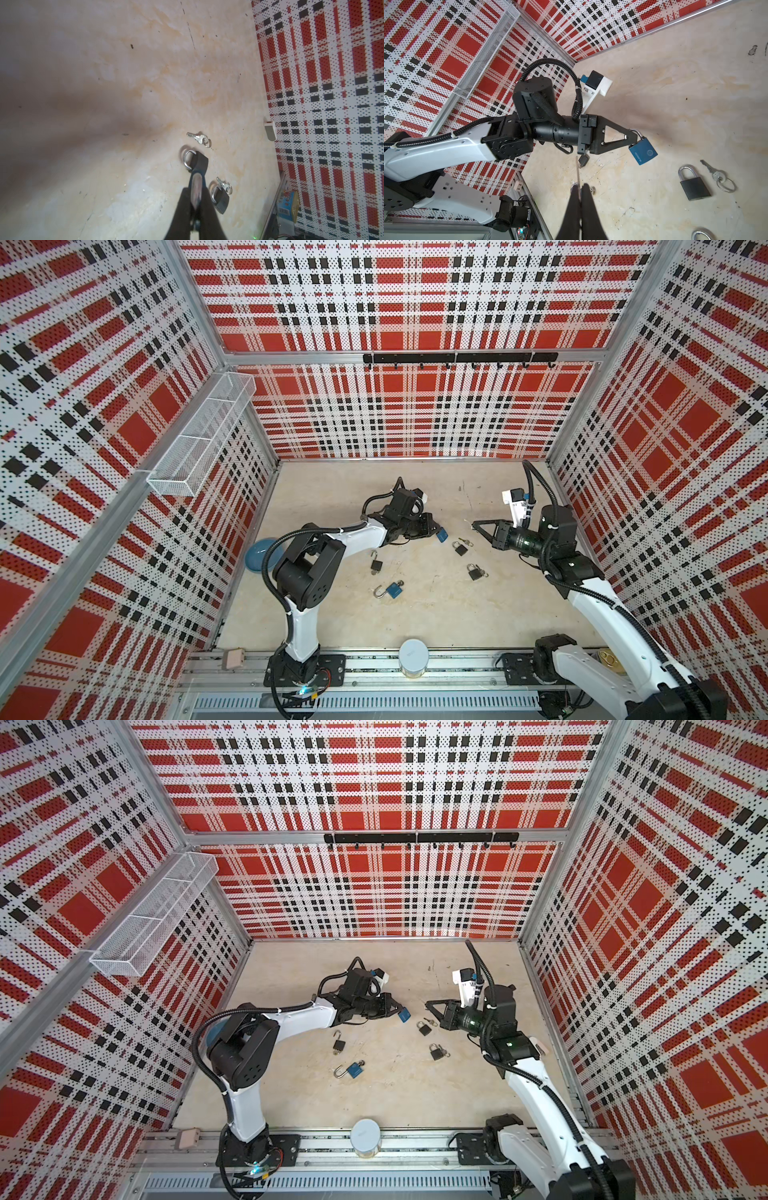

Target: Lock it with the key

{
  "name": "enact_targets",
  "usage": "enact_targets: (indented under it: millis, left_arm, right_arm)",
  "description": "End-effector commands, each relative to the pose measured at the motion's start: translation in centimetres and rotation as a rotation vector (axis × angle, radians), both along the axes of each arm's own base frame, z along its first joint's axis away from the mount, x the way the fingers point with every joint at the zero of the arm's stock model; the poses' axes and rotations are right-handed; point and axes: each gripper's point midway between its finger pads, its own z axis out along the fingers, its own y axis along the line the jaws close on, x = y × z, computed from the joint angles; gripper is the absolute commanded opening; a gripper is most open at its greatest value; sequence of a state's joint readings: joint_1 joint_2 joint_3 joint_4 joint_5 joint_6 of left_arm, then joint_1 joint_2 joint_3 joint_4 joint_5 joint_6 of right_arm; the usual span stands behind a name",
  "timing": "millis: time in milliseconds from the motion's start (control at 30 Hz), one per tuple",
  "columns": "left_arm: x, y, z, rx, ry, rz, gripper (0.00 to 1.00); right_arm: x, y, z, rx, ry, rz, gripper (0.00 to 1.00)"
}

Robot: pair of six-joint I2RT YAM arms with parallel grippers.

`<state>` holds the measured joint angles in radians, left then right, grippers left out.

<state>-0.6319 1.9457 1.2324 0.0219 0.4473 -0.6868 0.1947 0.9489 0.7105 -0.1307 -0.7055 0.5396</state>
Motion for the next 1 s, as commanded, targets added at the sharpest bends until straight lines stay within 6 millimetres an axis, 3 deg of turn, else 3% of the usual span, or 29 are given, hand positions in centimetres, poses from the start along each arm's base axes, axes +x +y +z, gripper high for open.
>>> enact_targets:
  millis: [0, 267, 667, 800, 967]
  left_arm:
    - [1.2, -0.5, -0.2, 0.016, -0.033, 0.012, 0.00]
    - [2.8, 1.2, -2.6, 0.076, -0.012, 0.045, 0.00]
    - [3.1, 2.1, -4.5, 0.131, 0.007, 0.044, 0.00]
    - [3.2, 2.4, -4.9, 0.146, 0.007, 0.049, 0.19]
    - [3.3, 2.6, -5.0, 0.152, 0.007, 0.049, 0.28]
  right_arm:
    - [0.2, -0.1, 0.4, -0.016, -0.056, 0.006, 0.00]
    - [0.5, 0.1, -0.1, -0.015, -0.038, 0.014, 0.00]
    - [1.7, 0.9, -1.5, -0.009, 0.009, 0.026, 0.00]
    - [2.0, 1.4, -1.7, -0.009, 0.013, 0.032, 0.00]
    - [2.0, 1.9, -1.7, -0.012, 0.018, 0.037, 0.00]
